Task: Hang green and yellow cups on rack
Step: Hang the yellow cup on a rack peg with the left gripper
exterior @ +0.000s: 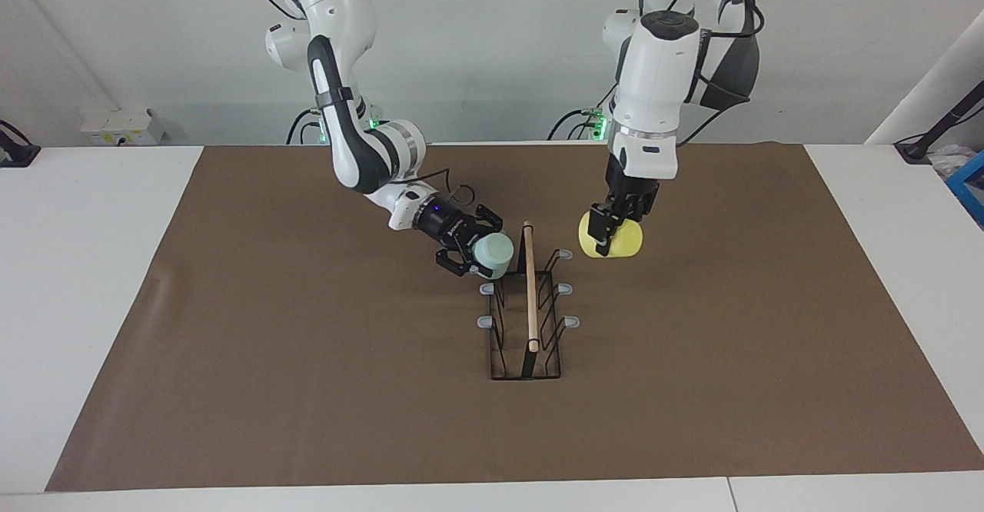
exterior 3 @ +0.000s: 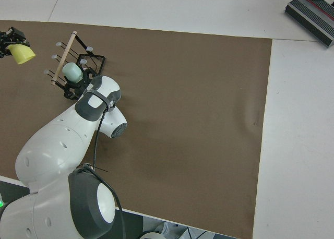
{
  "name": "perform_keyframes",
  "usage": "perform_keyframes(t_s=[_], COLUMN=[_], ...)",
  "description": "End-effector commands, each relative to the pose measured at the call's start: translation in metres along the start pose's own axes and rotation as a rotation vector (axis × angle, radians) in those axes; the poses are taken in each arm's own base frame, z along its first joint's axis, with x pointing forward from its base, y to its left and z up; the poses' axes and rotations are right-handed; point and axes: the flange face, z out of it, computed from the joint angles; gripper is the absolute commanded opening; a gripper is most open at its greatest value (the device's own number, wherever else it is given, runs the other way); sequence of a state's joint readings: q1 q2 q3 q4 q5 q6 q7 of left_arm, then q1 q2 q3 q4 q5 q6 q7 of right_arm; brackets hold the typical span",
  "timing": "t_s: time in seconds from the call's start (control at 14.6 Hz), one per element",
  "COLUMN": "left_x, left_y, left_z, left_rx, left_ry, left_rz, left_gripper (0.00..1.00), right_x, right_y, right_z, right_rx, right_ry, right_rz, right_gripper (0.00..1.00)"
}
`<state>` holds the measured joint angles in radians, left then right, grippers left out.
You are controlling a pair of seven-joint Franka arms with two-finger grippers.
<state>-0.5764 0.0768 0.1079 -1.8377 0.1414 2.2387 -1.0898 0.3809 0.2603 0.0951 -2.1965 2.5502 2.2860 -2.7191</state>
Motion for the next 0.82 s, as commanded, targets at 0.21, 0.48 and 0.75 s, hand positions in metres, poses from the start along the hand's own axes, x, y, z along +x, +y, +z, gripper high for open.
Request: perform_keyframes(t_s=[0.21,0.48,0.75], left_x=[-0.061,-0.076,-0.090], left_y=[0.012,0.013,0.014], left_z=[0.030,0.040,0.057], left_rx=[0.040,0.028,0.034], left_ry=[0.190,0.256,0.336], left_rz=[0.106,0.128,0.124], left_gripper=[0.00,0.00,0.00], right_x=[0.011,0.049,0.073], right_y=[-0.001,0.009,0.026], right_z=[-0.003,-0.023,-0.042], right_rx=[-0.067,-0.118,-0.115], right_ry=[0.032,-0.015,-0.083], right_rz=[-0.036,-0.072,-0.172], right_gripper=[1.00,1.00,1.00])
